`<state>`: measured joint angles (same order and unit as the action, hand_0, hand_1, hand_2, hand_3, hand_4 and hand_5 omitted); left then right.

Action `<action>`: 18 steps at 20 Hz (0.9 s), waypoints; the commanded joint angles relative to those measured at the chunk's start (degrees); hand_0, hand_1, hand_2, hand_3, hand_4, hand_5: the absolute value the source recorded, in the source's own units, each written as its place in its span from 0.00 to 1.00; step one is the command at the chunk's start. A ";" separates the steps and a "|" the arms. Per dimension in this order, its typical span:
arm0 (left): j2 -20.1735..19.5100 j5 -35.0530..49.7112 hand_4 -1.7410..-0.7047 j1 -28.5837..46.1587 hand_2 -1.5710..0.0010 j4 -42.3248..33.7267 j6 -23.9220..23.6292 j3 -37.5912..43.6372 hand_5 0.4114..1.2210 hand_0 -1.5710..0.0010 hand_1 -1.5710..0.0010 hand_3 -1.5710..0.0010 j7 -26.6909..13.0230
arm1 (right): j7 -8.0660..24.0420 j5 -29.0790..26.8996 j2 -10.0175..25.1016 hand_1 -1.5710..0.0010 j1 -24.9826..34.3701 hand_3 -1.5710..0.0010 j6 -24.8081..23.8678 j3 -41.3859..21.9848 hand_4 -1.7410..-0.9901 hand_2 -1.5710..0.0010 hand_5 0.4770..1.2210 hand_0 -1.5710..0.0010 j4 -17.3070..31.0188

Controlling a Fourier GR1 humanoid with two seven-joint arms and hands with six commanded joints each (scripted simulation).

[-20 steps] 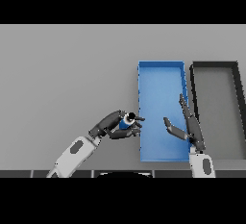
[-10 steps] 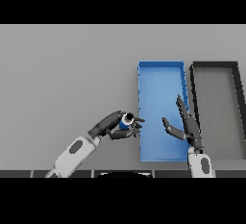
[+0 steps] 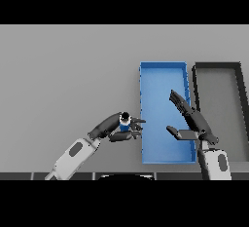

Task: Pick up the blue pipe and place it into the blue bin.

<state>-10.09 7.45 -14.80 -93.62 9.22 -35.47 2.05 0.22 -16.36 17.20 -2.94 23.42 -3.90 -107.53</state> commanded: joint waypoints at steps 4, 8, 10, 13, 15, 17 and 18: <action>0.36 0.04 0.01 -0.71 0.00 0.68 -0.20 0.38 1.00 0.00 0.00 0.08 -1.14 | 5.57 -4.03 3.98 1.00 4.61 1.00 3.82 -3.41 0.59 1.00 0.06 1.00 -5.84; 1.02 -1.14 0.01 -1.67 0.00 2.36 -0.44 0.17 1.00 0.00 0.00 0.09 -1.70 | 11.36 -6.75 5.12 1.00 11.02 1.00 4.83 -6.89 0.59 1.00 0.06 1.00 -8.10; 1.36 -1.27 0.01 -1.86 0.00 2.49 -0.51 0.11 1.00 0.00 0.00 0.09 -1.29 | 12.09 -7.01 4.78 1.00 13.61 1.00 5.96 -8.53 0.59 1.00 0.07 1.00 -7.97; 0.88 -0.23 0.01 -1.71 0.00 2.42 0.61 0.45 1.00 0.00 0.00 0.09 -0.90 | 13.67 -6.60 4.47 1.00 18.26 1.00 7.43 -10.73 0.59 1.00 0.07 1.00 -7.24; 0.96 0.40 0.01 -1.74 0.00 2.47 1.21 0.76 1.00 0.00 0.00 0.08 0.42 | 15.21 -6.21 2.80 1.00 21.57 1.00 7.99 -12.53 0.63 1.00 0.07 1.00 -5.22; 1.03 0.71 0.01 -1.77 0.00 3.11 1.73 1.03 1.00 0.00 0.00 0.06 1.19 | 15.95 -7.19 1.92 1.00 23.94 1.00 9.30 -13.53 0.65 1.00 0.08 1.00 -3.58; 1.03 0.99 0.01 -1.75 0.00 2.93 2.10 0.87 1.00 0.00 0.00 0.05 0.62 | 16.62 -6.52 0.92 1.00 24.97 1.00 9.30 -14.45 0.67 1.00 0.07 1.00 -2.90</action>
<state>-9.06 8.54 -16.56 -90.69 11.45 -34.62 2.65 16.94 -22.87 18.06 22.07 32.71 -18.37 -110.43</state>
